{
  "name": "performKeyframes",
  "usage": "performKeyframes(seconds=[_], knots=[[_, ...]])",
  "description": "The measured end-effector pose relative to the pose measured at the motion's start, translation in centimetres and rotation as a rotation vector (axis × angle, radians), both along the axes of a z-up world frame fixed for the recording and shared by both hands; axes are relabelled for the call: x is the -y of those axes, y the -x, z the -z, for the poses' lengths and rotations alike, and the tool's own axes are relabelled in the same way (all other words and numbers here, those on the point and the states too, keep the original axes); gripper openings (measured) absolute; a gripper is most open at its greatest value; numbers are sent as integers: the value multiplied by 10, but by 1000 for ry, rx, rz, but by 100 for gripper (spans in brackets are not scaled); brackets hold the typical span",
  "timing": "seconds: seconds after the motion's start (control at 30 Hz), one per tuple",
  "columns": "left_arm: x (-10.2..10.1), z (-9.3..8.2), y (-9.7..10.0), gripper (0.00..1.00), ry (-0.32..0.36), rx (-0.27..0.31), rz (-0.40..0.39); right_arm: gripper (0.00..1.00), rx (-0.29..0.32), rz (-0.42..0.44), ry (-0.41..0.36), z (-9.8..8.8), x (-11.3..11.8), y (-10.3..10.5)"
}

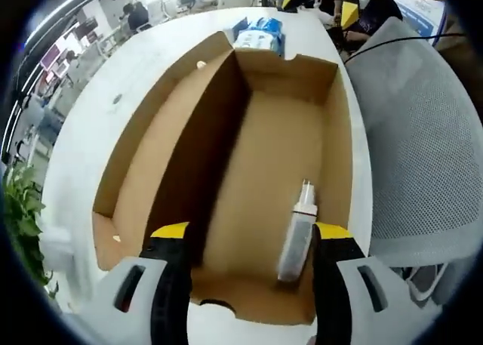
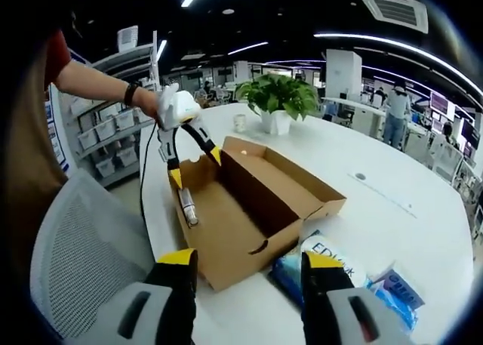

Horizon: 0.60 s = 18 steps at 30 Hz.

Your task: Operate the shoe box by opening the lid, removing the specified soft item, and placing it in the target area until the item is outside and the box remains undamaged.

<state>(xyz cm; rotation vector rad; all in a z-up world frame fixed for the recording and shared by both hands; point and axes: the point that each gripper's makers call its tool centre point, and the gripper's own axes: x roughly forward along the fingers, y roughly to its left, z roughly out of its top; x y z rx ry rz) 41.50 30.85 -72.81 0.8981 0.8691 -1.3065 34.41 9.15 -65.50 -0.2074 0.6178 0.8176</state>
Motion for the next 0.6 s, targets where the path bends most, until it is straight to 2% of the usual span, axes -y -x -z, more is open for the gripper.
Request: performKeyframes(seconds=[0.13, 0.2, 0.3, 0.6], knots=[[0, 10, 9, 65, -24, -52, 60, 54, -10, -9, 5, 2, -2, 4], [2, 15, 7, 66, -31, -34, 92, 54, -12, -4, 6, 3, -1, 4], [5, 23, 9, 66, -57, -38, 139, 54, -23, 8, 9, 6, 1, 4], [10, 33, 14, 65, -60, -38, 173, 54, -33, 19, 18, 7, 5, 4]])
